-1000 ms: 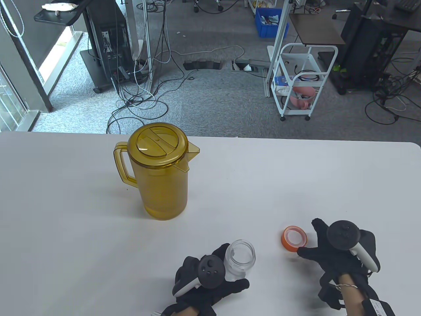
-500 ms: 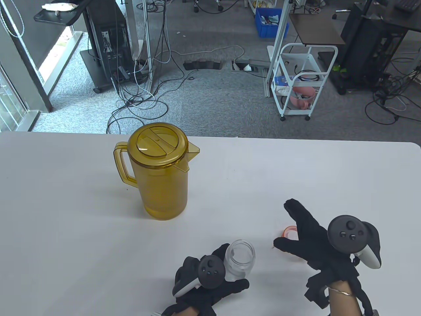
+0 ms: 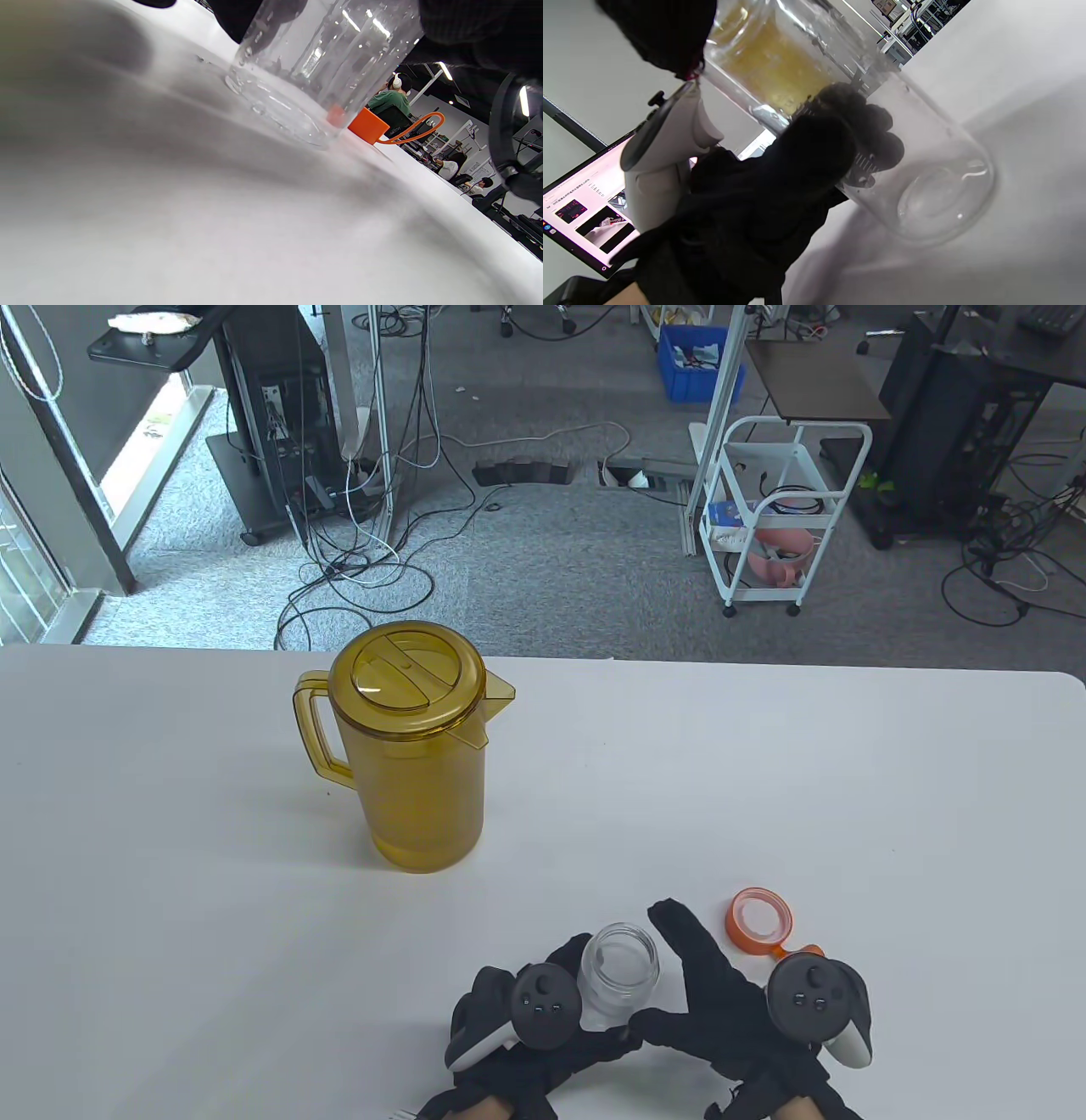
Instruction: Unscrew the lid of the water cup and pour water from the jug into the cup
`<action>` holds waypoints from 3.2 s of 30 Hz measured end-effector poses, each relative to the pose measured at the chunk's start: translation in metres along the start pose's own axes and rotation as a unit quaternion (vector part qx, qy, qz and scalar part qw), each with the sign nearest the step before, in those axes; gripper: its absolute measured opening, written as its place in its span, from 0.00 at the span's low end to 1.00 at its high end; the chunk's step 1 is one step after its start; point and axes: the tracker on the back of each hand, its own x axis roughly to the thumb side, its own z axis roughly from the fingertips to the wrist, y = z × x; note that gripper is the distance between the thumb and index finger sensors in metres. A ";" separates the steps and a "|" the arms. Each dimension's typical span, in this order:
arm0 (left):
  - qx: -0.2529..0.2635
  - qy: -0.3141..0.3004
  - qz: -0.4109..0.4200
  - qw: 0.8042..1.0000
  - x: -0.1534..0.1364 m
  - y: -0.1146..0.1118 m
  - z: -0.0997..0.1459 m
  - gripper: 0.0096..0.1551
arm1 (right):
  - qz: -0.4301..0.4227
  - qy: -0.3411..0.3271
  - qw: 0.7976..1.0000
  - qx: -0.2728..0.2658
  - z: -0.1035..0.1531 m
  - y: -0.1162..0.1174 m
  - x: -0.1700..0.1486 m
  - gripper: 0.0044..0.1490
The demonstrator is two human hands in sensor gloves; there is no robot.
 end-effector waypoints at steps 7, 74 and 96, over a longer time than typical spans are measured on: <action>-0.001 0.001 -0.002 1.000 0.000 0.000 0.001 0.70 | -0.012 -0.010 0.998 -0.057 -0.004 0.025 -0.007 0.65; 0.416 0.127 0.286 0.854 -0.223 0.222 -0.005 0.19 | -0.021 -0.023 0.996 -0.082 -0.007 0.029 -0.012 0.66; 0.435 0.016 0.157 0.887 -0.105 0.260 0.092 0.20 | -0.021 -0.018 0.996 -0.082 -0.007 0.029 -0.013 0.66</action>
